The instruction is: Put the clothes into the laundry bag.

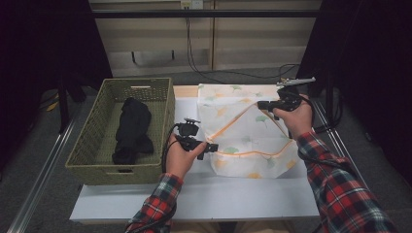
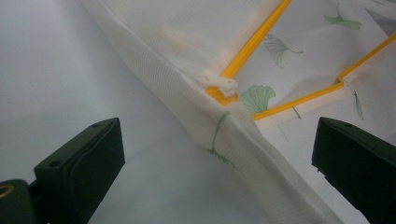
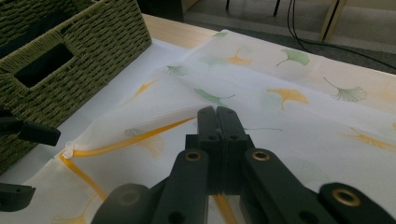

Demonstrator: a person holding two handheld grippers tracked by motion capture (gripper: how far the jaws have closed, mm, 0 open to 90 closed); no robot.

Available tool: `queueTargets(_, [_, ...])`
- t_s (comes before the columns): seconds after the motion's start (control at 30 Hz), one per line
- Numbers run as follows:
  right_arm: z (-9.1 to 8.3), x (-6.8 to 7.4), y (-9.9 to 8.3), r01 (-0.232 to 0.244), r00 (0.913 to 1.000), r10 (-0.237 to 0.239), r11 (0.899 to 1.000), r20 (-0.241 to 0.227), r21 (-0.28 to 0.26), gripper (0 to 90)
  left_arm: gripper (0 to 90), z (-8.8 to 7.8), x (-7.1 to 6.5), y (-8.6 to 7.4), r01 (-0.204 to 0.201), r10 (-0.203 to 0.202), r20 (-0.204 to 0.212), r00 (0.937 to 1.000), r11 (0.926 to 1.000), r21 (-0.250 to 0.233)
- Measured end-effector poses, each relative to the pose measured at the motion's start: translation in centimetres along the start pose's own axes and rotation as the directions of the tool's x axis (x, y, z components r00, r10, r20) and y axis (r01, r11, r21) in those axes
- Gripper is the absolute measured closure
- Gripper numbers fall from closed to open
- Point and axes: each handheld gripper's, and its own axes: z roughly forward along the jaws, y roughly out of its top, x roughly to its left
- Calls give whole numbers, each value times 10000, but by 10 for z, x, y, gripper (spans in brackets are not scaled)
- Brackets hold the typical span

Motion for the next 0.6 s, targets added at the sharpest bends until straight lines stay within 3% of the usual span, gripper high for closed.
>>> queueTargets(0.47, [-4, 4, 5, 123, 9998, -124, 9999, -152, -89, 900, 18, -7, -1, 1, 46, -46, -19, 10000, 9999, -97])
queueTargets(0.6, [-4, 4, 5, 55, 9999, -55, 10000, -146, -29, 900, 15, -12, 0, 7, -127, 127, -72, 9999, 9999, -12])
